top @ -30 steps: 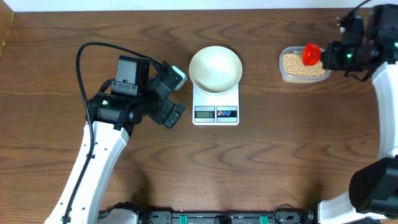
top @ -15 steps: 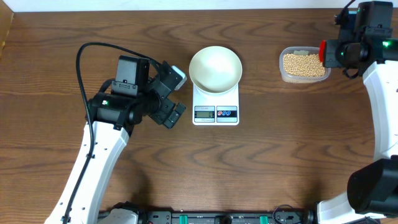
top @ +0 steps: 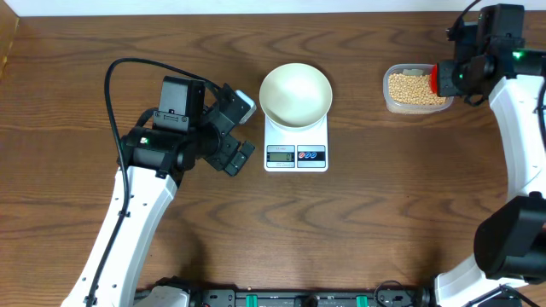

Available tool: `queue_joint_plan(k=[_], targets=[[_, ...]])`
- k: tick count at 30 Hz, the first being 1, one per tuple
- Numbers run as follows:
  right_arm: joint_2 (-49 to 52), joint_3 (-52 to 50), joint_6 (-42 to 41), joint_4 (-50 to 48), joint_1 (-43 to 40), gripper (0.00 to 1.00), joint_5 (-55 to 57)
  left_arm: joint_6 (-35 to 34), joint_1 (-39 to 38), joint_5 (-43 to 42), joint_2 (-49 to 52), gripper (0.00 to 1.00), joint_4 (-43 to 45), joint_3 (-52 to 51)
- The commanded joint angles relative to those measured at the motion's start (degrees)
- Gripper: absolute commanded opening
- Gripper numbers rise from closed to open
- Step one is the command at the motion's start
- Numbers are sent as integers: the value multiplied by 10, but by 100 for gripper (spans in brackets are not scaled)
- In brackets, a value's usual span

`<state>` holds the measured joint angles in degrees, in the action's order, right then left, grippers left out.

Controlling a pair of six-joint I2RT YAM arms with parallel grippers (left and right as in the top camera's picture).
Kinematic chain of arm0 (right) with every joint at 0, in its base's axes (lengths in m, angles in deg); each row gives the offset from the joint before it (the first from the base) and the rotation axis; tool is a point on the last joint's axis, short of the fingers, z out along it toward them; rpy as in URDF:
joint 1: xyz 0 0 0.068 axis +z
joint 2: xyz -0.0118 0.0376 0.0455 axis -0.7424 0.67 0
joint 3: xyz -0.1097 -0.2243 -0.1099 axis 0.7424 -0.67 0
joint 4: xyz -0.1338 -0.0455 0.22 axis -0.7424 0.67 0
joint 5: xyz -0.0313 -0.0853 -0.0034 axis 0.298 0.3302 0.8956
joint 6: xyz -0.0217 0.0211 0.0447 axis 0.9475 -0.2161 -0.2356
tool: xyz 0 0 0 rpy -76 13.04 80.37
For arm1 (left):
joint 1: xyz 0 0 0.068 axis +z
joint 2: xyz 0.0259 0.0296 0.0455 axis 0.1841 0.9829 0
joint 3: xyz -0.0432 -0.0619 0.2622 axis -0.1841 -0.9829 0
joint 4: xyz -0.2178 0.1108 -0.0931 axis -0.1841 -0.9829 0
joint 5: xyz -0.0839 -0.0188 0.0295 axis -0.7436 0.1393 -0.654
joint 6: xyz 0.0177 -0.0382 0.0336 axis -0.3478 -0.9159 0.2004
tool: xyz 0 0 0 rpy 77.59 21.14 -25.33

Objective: Scoop item into bowl and weigh 50g on scale

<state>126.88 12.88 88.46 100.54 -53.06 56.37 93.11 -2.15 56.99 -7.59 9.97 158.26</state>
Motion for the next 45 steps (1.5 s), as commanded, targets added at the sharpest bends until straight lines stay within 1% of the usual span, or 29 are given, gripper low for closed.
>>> queue_joint_plan(k=[1,13,21,31,39,42,45], targets=[[-3,4,8,0,9,1,1,-5,1,2,3,98,0,2],[5,-7,8,2,10,1,58,-5,1,2,3,98,0,2],[32,-7,8,16,14,1,56,-5,1,2,3,98,0,2],[39,-10,5,33,15,1,56,-5,1,2,3,98,0,2],[60,-15,-6,32,15,1,56,-5,1,2,3,98,0,2],[69,-15,-6,30,15,1,32,-5,1,2,3,98,0,2],[72,-15,-27,23,14,1,12,-5,1,2,3,98,0,2]])
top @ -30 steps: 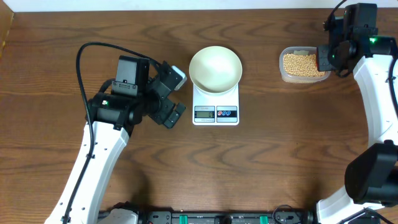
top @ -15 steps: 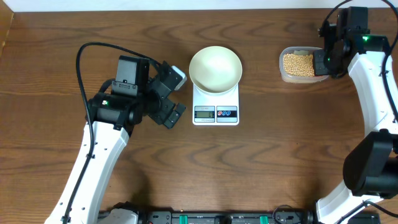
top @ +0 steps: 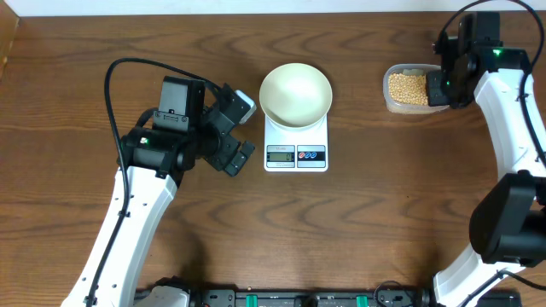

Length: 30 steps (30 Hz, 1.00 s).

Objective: Scoop item into bowl and weigh 50g on scale

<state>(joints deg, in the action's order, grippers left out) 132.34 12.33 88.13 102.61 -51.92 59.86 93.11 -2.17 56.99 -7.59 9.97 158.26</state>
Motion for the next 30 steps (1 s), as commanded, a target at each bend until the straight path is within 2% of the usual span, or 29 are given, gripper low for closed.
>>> queue_joint_plan(k=[1,13,30], targets=[[18,-9,-27,0,3,1,-35,-5,2,2,3,98,0,2],[24,-14,-108,-12,-9,1,-102,-5,2,2,3,98,0,2],[67,-15,-157,-26,-59,1,-263,-5,2,2,3,98,0,2]])
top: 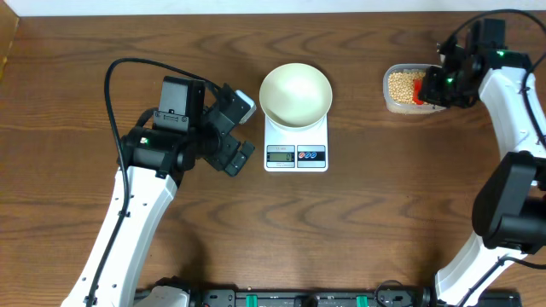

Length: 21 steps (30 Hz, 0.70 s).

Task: Scoop item into bowl and weigh 50g on scale
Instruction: 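Drag the red scoop through the soybeans with the right gripper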

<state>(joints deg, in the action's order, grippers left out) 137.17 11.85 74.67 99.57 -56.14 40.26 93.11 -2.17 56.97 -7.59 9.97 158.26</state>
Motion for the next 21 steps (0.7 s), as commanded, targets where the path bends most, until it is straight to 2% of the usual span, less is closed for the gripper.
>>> queue_joint_plan(k=[1,10,21], targets=[[19,-10,-24,5,-22,1,-78,-5,2,2,3,98,0,2],[19,-15,-33,7,-78,1,-170,-5,2,2,3,98,0,2],[19,-81,-33,-26,-100,1,-231,-5,2,2,3,98,0,2]])
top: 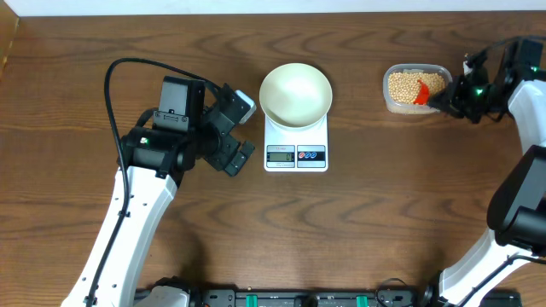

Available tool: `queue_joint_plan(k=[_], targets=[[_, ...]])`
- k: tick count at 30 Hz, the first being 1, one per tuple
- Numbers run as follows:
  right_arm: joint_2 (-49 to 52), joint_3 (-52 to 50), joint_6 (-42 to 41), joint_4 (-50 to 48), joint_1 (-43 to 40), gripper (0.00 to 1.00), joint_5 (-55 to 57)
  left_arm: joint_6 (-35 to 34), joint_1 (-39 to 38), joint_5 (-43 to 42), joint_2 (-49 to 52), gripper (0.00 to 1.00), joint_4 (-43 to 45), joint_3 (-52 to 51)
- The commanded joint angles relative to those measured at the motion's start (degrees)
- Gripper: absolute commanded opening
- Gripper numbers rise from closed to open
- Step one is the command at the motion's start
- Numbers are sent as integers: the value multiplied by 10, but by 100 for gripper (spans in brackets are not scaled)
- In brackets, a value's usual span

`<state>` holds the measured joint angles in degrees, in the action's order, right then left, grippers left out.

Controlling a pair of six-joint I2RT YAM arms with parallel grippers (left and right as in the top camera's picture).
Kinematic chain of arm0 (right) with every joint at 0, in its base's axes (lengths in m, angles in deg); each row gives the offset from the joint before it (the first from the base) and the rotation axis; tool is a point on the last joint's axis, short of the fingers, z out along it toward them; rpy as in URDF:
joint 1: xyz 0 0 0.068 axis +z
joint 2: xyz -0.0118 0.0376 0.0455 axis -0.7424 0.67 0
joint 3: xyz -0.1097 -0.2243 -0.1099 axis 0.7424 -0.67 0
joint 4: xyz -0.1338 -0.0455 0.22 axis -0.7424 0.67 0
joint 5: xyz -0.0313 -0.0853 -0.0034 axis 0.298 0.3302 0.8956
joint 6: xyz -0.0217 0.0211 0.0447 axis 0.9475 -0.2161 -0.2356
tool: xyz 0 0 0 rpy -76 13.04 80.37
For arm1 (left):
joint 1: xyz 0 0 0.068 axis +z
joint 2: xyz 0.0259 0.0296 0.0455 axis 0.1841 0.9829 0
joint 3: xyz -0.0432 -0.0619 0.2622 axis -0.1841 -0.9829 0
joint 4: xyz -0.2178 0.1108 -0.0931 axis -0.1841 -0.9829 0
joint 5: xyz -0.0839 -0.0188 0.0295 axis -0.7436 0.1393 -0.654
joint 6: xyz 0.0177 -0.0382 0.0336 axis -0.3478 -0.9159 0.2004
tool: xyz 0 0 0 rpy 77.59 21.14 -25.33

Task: Scoop item into bowl and weigh 50g on scale
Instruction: 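Drag the red scoop through the soybeans with the right gripper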

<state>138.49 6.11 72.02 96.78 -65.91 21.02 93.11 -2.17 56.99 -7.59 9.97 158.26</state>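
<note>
A cream bowl (295, 92) sits empty on the white digital scale (296, 152) at the table's middle back. To the right is a clear tub of yellow grains (408, 85). A red scoop (421, 94) lies low in the tub's right half, its bowl among the grains. My right gripper (445, 99) is at the tub's right rim and seems shut on the scoop's handle. Left of the scale, my left gripper (247, 128) is open and empty, its fingers pointing at the scale.
The left arm's black cable (128, 68) loops over the table at the left. The right arm (520, 94) reaches in from the right edge. A pale wall strip runs along the table's back edge (256, 8).
My right wrist has moved out to the right, from over the tub's right half to its right rim. The red scoop now lies lower and more to the right in the grains. The left arm is unchanged.
At first my right gripper held the red scoop at the tub's right edge. Then it stood over the tub's right side with the scoop hidden. Later the red scoop showed among the grains, and now the wrist is further right with the scoop in the tub.
</note>
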Motion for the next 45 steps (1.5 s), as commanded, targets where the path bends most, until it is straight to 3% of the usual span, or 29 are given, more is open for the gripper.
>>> queue_joint_plan(k=[1,45], targets=[[6,-24,-7,2,-3,1,-40,-5,2,2,3,98,0,2],[6,-24,87,-1,-115,1,-268,-5,2,2,3,98,0,2]])
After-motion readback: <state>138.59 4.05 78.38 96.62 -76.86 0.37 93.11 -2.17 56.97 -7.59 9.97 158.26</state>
